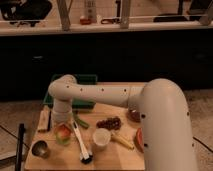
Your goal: Place apple in plastic cup
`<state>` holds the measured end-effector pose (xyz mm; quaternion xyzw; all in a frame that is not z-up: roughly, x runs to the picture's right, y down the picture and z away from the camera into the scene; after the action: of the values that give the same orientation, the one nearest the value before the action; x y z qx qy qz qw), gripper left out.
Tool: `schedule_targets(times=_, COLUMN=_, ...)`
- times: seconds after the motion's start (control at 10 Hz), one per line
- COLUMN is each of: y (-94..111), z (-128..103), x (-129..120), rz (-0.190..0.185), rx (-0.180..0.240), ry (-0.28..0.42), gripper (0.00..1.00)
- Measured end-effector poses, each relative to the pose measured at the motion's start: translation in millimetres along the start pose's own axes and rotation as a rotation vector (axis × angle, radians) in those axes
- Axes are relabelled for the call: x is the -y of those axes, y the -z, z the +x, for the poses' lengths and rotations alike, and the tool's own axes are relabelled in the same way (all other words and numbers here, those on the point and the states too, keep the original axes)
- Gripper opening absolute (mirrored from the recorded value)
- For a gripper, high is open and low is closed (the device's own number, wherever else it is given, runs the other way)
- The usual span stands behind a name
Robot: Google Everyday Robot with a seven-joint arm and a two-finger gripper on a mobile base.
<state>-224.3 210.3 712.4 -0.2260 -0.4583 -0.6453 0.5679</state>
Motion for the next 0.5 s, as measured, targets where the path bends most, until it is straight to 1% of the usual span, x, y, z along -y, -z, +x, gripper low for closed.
schedule_targets(times=0.2, y=0.2, z=0.1, x=1.3, rz=0.001, rx=0.004, ry=0.003, gripper=0.01)
schedule_targets(times=0.3, y=-0.1, z=0.5, x=2.6, rz=0.004, rx=0.008, ry=0.003, gripper=0.09)
schedule_targets(times=0.5, y=-0.2, z=0.4, x=3.6, rz=0.003, rx=0.013, ry=0.002, gripper=0.28)
